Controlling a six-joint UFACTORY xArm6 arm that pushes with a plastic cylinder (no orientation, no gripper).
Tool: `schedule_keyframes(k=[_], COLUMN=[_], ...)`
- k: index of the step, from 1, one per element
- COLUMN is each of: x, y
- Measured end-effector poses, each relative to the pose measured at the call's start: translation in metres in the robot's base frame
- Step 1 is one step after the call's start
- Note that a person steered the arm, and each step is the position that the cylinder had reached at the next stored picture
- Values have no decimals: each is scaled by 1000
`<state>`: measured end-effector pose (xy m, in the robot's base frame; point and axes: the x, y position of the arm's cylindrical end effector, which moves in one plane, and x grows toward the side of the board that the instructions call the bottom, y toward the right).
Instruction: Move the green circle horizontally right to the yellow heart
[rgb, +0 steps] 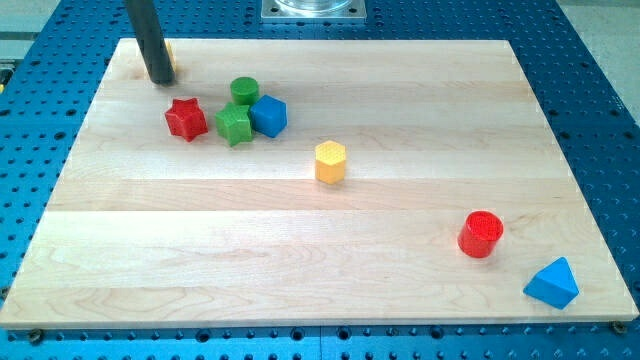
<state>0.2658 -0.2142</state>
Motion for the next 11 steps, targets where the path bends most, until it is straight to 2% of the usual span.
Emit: schedule_keyframes(k=[1, 2, 3, 4, 5, 6, 7, 8, 9, 10, 11], x=[-6, 70, 87, 75, 38, 34, 32, -2, -11, -22, -18], y=[0, 10, 72, 136, 160, 167, 135, 135, 137, 114, 167])
